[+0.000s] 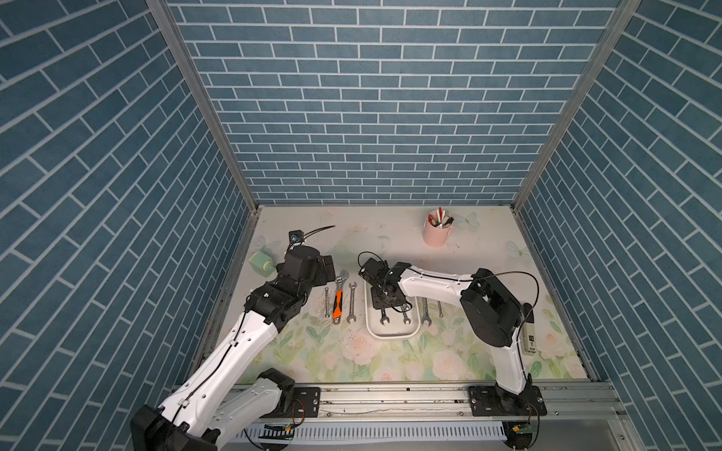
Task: Take out the wrench from the storage box
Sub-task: Pick up the wrench from the storage box.
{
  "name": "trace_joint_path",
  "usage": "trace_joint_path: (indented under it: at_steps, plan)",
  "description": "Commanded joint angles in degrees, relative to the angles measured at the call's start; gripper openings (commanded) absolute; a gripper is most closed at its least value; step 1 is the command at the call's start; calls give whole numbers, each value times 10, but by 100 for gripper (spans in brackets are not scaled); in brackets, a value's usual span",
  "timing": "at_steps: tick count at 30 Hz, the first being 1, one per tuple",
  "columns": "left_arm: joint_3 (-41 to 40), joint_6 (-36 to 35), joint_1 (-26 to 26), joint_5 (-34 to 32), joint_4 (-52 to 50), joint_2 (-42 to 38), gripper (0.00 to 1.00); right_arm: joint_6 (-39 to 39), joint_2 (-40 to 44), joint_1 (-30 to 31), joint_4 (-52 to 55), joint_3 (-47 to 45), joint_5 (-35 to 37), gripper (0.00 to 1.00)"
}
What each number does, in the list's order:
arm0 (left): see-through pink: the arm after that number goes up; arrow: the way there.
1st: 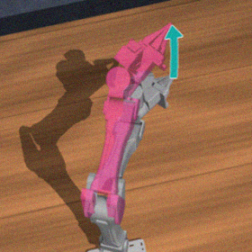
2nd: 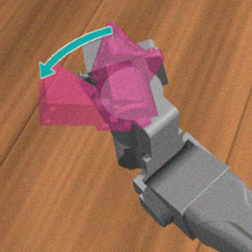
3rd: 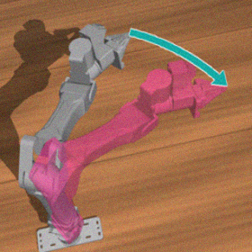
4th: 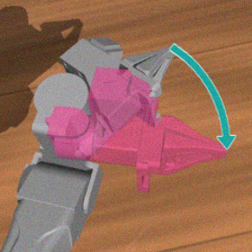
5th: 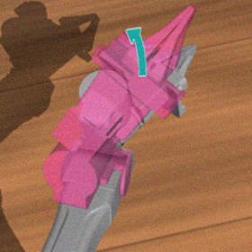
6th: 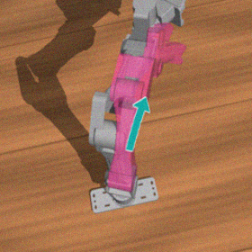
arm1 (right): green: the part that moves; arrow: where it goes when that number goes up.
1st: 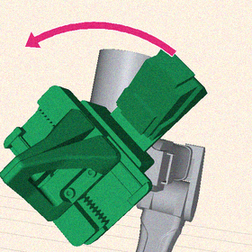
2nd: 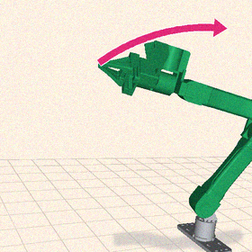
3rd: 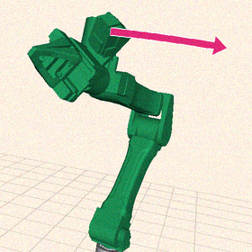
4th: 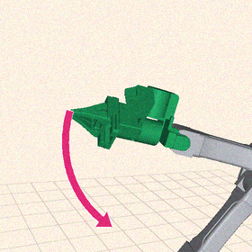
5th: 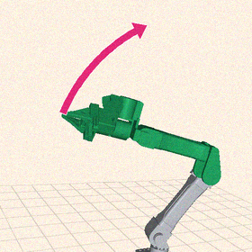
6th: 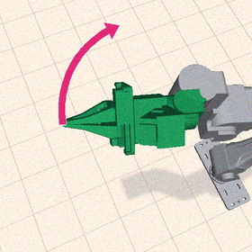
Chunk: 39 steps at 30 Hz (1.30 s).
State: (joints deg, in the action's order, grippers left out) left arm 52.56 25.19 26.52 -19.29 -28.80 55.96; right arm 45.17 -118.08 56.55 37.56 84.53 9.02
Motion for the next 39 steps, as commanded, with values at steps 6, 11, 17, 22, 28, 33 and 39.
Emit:
trace_joint_path:
  at_steps: [6,11,17,22,28,33,39]
  plan:
    - [-6,-5,-2,-7,0,0,100,-2,-17,-2,17,8,-19,38]
    - [-4,-5,-3,-7,1,3,100,-1,-28,-1,31,13,-12,28]
    - [-3,-5,-3,-8,0,0,100,-2,-31,-2,48,16,2,22]
    - [-3,-5,-3,-9,1,1,100,-5,-22,-3,44,15,4,17]
    - [-4,-5,-2,-11,0,-1,100,-11,-3,-3,44,14,8,15]
    - [-4,-5,-3,-10,-1,0,100,-14,24,-4,47,14,15,14]
    - [-4,-5,-2,-12,-2,0,100,-14,69,-8,63,14,30,14]
